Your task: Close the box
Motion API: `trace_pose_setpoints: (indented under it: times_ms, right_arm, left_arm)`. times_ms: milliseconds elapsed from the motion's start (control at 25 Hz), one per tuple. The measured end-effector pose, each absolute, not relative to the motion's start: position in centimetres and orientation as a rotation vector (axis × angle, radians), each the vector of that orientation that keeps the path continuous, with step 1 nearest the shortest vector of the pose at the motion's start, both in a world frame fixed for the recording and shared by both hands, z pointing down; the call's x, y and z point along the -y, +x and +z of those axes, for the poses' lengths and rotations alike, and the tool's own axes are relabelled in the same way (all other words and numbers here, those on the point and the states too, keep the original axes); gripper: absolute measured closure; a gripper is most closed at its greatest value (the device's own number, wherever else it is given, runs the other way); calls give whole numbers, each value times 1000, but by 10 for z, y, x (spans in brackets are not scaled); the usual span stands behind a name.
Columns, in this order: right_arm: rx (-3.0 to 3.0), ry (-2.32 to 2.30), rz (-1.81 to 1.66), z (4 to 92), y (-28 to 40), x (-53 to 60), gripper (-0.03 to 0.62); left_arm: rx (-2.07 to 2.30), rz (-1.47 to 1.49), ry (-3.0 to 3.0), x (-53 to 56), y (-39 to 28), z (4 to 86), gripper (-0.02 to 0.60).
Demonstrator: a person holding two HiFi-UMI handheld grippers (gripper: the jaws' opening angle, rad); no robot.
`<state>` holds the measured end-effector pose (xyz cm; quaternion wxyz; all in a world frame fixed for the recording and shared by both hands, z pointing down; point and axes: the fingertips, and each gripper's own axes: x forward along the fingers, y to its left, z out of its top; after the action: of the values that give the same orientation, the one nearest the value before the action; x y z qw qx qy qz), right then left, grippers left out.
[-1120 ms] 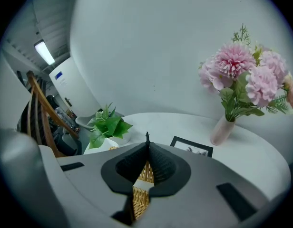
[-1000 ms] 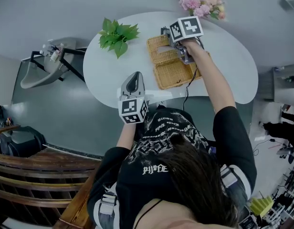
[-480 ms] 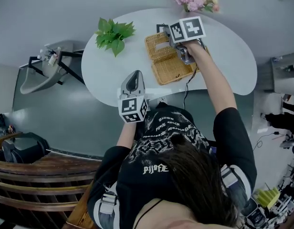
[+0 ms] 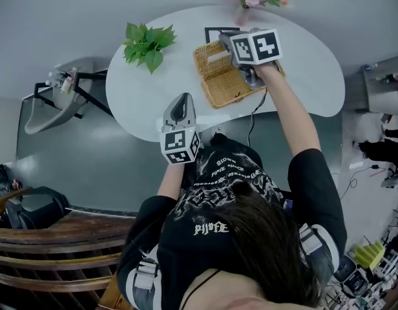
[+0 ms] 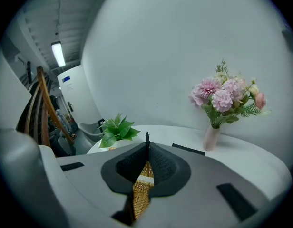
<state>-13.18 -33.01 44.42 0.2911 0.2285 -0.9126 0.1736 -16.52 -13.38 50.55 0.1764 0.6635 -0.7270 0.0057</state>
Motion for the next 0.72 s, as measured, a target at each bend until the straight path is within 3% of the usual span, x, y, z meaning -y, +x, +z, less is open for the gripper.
trace_pose_setpoints:
  times_ms: [720]
  right_arm:
    - [2531,662,353,438,-104,295,553]
  left_arm:
    - [1973,28,1950,121,-156,511,552]
